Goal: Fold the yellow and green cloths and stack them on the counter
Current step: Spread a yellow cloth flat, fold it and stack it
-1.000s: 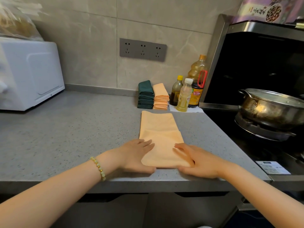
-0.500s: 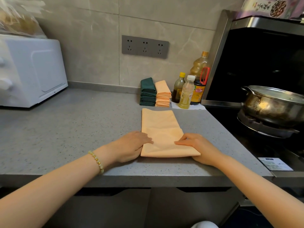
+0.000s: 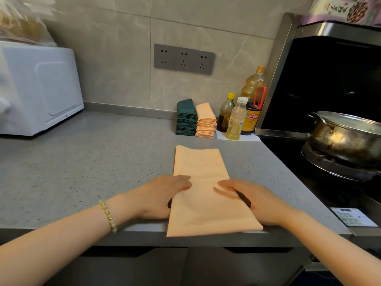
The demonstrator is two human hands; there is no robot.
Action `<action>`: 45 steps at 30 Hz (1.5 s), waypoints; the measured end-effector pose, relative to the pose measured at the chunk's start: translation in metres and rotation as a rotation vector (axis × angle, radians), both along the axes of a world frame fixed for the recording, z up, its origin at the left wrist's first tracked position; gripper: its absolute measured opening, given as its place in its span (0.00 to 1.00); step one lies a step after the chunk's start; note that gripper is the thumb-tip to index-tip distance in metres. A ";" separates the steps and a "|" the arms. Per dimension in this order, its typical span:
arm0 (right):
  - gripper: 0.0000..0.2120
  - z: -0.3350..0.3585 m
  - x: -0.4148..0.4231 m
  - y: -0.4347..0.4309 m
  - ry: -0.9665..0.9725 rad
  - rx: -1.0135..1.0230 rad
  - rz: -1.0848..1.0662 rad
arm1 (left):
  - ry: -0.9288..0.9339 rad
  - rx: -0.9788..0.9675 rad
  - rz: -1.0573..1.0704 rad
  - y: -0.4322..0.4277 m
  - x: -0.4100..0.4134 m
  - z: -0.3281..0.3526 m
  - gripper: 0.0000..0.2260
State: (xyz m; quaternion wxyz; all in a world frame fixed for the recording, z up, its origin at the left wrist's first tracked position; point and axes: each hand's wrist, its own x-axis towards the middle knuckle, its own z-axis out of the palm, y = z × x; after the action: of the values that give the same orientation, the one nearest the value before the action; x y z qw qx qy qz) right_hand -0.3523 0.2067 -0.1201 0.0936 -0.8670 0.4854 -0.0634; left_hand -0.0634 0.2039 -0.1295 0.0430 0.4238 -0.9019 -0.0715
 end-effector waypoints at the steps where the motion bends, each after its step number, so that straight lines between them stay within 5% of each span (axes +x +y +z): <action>1: 0.30 0.001 0.002 -0.002 0.012 -0.018 0.007 | -0.027 -0.004 0.013 -0.002 -0.001 -0.002 0.28; 6: 0.20 -0.001 0.009 -0.014 0.092 -0.112 0.052 | 0.120 0.007 0.068 -0.011 0.001 -0.009 0.23; 11: 0.07 0.009 0.020 -0.050 -0.310 0.034 -0.191 | 0.331 0.061 0.229 -0.031 -0.007 0.004 0.06; 15: 0.17 0.012 0.034 -0.084 -0.433 0.194 -0.538 | 0.529 0.164 0.588 -0.066 -0.014 0.012 0.21; 18: 0.22 -0.001 0.037 -0.098 -0.329 0.153 -0.656 | 0.510 0.223 0.661 -0.071 -0.017 0.010 0.24; 25: 0.13 -0.010 0.042 -0.091 -0.291 -0.096 -0.654 | 0.451 0.157 0.697 -0.063 -0.021 0.003 0.17; 38: 0.11 -0.009 0.047 -0.083 -0.153 -0.127 -0.639 | 0.468 0.194 0.717 -0.062 -0.016 0.003 0.21; 41: 0.13 -0.002 0.054 -0.077 -0.099 -0.306 -0.630 | 0.370 0.076 0.733 -0.061 -0.019 0.020 0.13; 45: 0.19 0.008 0.078 -0.090 -0.141 -0.338 -0.447 | 0.275 -0.139 0.583 -0.079 -0.042 0.028 0.20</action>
State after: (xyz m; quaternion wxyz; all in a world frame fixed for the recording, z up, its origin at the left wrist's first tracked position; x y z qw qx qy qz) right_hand -0.2740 0.1164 -0.1118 -0.0348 -0.7354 0.6391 -0.2227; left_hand -0.1056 0.1244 -0.1017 0.2121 0.6466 -0.7310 -0.0511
